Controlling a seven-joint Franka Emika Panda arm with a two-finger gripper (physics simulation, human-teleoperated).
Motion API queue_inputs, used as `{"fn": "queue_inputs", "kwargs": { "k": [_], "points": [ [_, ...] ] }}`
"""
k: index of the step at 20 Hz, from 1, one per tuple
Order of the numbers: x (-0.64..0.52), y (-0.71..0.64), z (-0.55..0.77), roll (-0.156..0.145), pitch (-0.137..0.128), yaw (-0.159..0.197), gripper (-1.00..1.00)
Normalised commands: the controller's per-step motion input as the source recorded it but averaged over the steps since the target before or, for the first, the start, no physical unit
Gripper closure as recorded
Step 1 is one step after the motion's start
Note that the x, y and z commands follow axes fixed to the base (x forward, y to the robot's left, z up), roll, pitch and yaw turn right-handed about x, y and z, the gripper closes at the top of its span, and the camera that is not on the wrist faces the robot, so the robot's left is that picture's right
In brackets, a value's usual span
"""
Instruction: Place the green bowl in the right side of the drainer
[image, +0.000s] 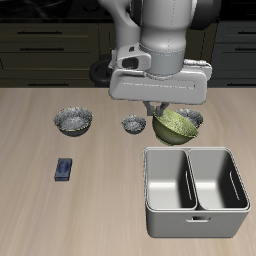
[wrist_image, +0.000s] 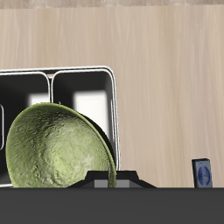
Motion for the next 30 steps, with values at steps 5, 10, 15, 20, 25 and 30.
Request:
{"fn": "queue_inputs", "kwargs": {
  "k": [5,10,15,20,25,30],
  "points": [
    [0.04,-0.08,-0.35,-0.003,0.044,0.008,1.0],
    [0.03,-0.06,-0.23,-0.012,0.033,0.001,1.0],
    [-0.02,-0.01,-0.17,-0.005,0.025,0.023,1.0],
    [-0.02,0.06,-0.1,0.018,0.022,0.005,1.0],
    [0.02,0.02,-0.13,-0.015,0.028,0.026,-1.0],
    [-0.04,0.09,-0.04,0.031,0.009,0.008,-1.0]
  ]
}}
